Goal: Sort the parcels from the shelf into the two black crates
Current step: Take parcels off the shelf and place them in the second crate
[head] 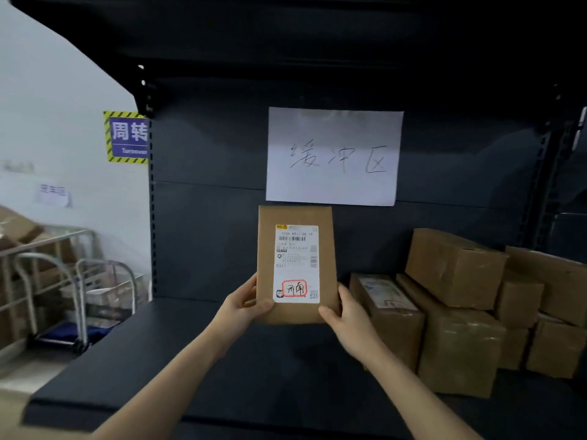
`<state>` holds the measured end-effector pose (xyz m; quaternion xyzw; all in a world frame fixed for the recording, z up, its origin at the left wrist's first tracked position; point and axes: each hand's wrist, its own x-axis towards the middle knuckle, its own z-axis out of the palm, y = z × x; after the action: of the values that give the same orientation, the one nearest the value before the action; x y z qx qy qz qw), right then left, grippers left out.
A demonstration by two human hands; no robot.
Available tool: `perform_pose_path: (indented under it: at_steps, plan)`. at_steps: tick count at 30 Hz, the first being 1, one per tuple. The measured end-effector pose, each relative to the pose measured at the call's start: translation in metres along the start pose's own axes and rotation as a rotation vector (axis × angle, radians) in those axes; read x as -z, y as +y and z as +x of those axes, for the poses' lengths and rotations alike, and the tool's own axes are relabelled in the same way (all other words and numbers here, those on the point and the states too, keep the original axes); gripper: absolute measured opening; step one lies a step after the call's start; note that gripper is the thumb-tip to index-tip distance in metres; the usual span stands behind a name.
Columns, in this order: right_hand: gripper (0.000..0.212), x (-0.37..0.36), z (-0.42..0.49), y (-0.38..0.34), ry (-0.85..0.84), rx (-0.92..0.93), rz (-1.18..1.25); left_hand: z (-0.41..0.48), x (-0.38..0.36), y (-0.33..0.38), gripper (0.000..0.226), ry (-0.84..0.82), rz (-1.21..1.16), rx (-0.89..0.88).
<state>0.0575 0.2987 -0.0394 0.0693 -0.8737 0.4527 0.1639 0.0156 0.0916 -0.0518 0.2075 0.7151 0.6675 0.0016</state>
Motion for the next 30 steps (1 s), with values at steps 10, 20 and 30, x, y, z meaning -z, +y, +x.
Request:
perform_pose_path:
  at_steps: [10, 20, 30]
  plan:
    - [0.054, -0.11, 0.003, 0.015, -0.141, -0.118, -0.019, -0.031, 0.054, -0.058, 0.07, 0.263, 0.425, 0.073]
    - [0.071, -0.126, 0.008, 0.022, -0.131, -0.06, -0.09, -0.033, 0.058, -0.072, 0.079, 0.32, 0.586, 0.119]
    - [0.069, -0.06, -0.006, 0.035, -0.079, 0.072, -0.616, -0.065, 0.052, -0.075, 0.051, 0.384, 1.472, -0.058]
